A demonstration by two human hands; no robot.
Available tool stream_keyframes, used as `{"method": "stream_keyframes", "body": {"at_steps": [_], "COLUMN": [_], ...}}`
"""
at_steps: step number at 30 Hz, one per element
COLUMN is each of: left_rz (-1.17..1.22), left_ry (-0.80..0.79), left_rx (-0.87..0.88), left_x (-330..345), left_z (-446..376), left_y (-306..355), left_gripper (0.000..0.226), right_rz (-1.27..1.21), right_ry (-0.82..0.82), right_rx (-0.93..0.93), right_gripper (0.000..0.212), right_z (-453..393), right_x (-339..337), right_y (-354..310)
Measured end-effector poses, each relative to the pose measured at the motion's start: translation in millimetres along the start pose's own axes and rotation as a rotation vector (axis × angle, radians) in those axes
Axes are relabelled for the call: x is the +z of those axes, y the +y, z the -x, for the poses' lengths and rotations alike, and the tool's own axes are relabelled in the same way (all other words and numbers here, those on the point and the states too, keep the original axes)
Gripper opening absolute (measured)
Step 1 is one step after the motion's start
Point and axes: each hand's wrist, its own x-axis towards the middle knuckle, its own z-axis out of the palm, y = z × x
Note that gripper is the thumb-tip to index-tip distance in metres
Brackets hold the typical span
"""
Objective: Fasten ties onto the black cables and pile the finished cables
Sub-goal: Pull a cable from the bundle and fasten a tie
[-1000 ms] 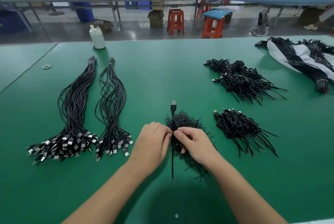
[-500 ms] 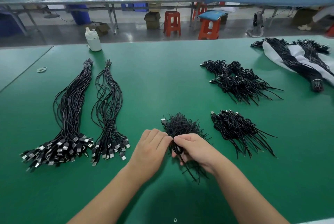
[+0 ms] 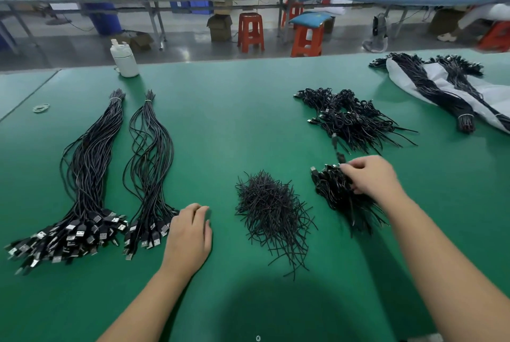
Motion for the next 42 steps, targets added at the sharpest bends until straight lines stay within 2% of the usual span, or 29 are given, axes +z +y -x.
{"method": "stream_keyframes", "body": {"at_steps": [5,10,12,15,17,18,22,26,30,38,42], "left_rz": [0.014,-0.006,-0.012,-0.011,-0.004,0.001,0.012,-0.002,-0.010,0.101,0.075], "left_ry": [0.029,0.023,0.032,0.040,0.041,0.041,0.052,0.062,0.064,0.044,0.145], "left_rx": [-0.046,-0.041,-0.039,-0.025,-0.027,-0.032,-0.037,-0.024,-0.038,-0.128,-0.259], "left_x": [2,2,3,3,3,2,2,1,1,-4,-29], "left_z": [1,1,1,2,2,2,3,3,4,-2,-28], "left_y": [0,0,-1,-1,0,1,1,1,0,-2,-27], "left_gripper": [0.027,0.026,0.026,0.031,0.036,0.036,0.036,0.033,0.021,0.019,0.024], "right_rz": [0.283,0.489,0.507,0.484,0.425,0.377,0.188,0.047,0.009,-0.033,-0.040], "right_ry": [0.074,0.002,0.033,0.234,0.376,0.392,0.187,0.064,0.080,0.119,0.132], "right_rx": [0.079,0.086,0.058,-0.042,-0.205,-0.274,-0.384,-0.276,-0.242,-0.235,-0.227], "right_gripper": [0.027,0.028,0.029,0.029,0.024,0.023,0.024,0.029,0.030,0.027,0.028], "right_z": [-37,-42,-40,-32,-24,-19,11,32,42,42,40], "right_x": [-8,19,25,25,30,35,79,125,149,156,157], "right_y": [27,45,50,52,47,42,24,33,44,48,50]}}
